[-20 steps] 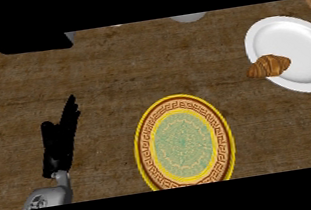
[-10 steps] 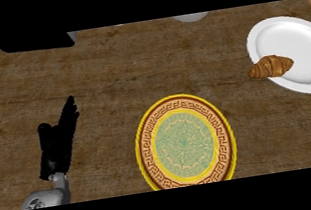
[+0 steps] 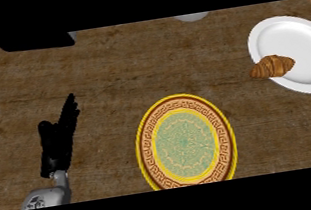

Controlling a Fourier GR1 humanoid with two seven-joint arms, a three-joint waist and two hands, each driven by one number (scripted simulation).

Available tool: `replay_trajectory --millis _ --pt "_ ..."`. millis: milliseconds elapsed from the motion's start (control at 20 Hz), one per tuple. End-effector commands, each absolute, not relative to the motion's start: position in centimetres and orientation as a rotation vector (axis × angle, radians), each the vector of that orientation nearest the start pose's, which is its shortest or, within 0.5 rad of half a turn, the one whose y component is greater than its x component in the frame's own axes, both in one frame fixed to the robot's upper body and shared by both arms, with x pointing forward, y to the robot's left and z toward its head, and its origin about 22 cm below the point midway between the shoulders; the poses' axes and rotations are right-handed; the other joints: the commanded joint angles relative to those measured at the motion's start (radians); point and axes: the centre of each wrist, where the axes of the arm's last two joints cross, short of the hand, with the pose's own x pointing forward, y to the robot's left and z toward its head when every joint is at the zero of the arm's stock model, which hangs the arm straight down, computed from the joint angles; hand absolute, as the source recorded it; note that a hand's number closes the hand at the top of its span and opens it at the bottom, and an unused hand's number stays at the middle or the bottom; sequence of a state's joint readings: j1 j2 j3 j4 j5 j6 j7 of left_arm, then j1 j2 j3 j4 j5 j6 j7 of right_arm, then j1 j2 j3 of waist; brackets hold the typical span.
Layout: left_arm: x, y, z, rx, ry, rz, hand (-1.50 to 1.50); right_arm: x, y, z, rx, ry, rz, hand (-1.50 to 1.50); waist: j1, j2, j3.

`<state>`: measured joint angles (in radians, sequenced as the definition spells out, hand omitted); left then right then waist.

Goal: Pick the croissant from the plate and place it in the plate

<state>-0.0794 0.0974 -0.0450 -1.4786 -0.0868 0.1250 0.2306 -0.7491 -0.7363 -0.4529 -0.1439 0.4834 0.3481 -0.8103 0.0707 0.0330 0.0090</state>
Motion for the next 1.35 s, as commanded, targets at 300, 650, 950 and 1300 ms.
replay_trajectory --millis 300,650,950,1300 --pt "26.3 23.0 -0.5 0.197 -1.327 -0.084 0.00 30.5 -52.3 6.1 -0.374 -1.663 0.424 -1.50 0.000 0.010 0.003" --pt "27.0 23.4 0.9 0.195 -1.347 -0.097 0.00 29.9 -52.1 4.7 -0.383 -1.671 0.362 -1.50 0.002 0.005 0.004" --pt "26.2 23.0 -0.2 0.178 -1.329 -0.080 0.00 29.3 -53.4 6.2 -0.473 -1.652 0.318 -1.50 0.014 0.011 0.004" --pt "26.7 22.9 0.4 0.186 -1.341 -0.095 0.00 28.5 -54.2 6.3 -0.531 -1.625 0.314 -1.50 0.015 0.012 0.006"
